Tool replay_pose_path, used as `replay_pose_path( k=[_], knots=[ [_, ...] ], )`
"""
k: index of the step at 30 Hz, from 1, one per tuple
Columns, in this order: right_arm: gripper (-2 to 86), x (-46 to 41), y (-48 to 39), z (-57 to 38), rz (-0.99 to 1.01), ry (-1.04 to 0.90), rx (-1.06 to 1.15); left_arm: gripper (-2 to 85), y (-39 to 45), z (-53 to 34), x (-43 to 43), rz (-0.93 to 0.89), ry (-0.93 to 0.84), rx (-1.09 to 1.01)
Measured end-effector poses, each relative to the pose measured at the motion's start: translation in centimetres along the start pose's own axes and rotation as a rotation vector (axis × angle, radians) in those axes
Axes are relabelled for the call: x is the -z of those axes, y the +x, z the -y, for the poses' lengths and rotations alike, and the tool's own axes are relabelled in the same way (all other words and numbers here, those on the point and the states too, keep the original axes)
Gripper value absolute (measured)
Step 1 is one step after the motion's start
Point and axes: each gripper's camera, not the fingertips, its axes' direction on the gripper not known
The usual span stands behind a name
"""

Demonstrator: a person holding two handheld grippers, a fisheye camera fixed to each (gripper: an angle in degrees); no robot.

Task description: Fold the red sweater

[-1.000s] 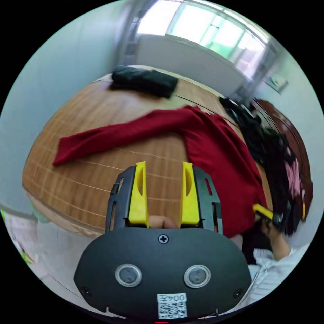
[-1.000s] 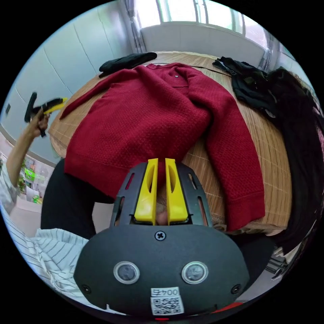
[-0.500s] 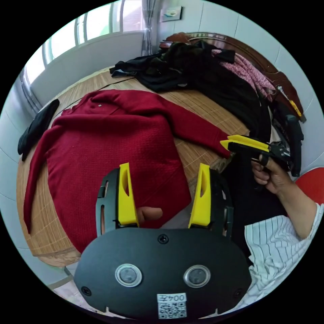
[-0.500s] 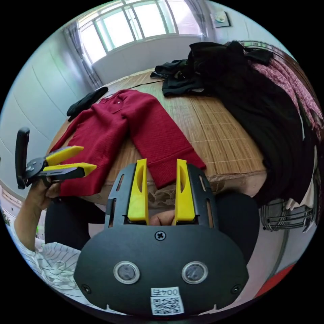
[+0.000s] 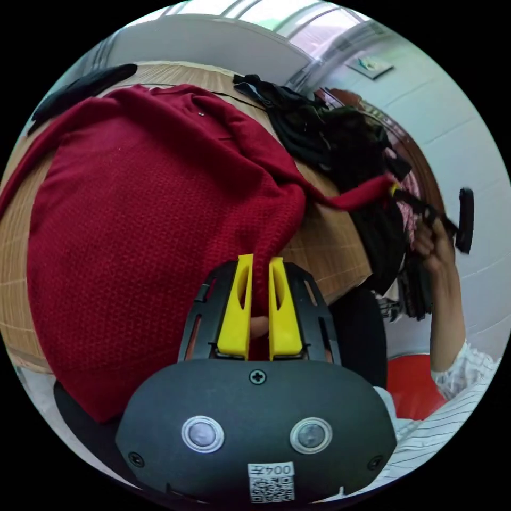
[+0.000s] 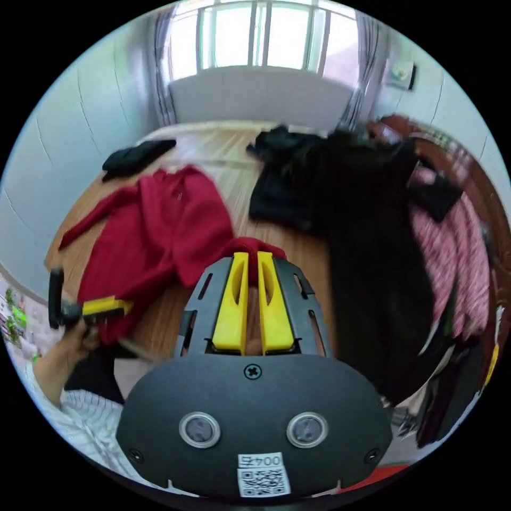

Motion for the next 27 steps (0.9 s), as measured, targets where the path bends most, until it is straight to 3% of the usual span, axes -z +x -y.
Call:
replay_pose_path(
  k=[4, 8, 11, 16, 21, 27],
  knots=[
    [6.3, 4.7, 1.8, 15.7, -0.053, 0.138, -0.146, 1.3, -4.5, 0.9, 4.7, -0.112, 0.079, 0.125],
    [9.5, 6.0, 0.1, 17.0, 0.017, 0.183, -0.099, 1.2, -9.8, 1.8, 7.0, -0.247, 0.091, 0.234],
    [10.2, 2.5, -1.9, 10.9, 0.176, 0.101, -0.006, 1.4, -14.1, 2.1, 7.3, -0.368, 0.087, 0.308],
    [10.2, -8.5, -5.3, -9.1, 0.576, -0.233, -0.036, 2.5, -22.1, 0.5, 5.9, -0.735, 0.166, 0.567],
    [11.3, -11.5, -10.1, -19.4, 0.72, -0.289, -0.106, 3.6, -23.2, 0.2, 7.3, -0.767, 0.201, 0.524],
    [10.6, -13.1, -12.7, -18.8, 0.753, -0.294, -0.144, 2.8, -23.8, -0.9, 8.9, -0.755, 0.289, 0.535]
  ],
)
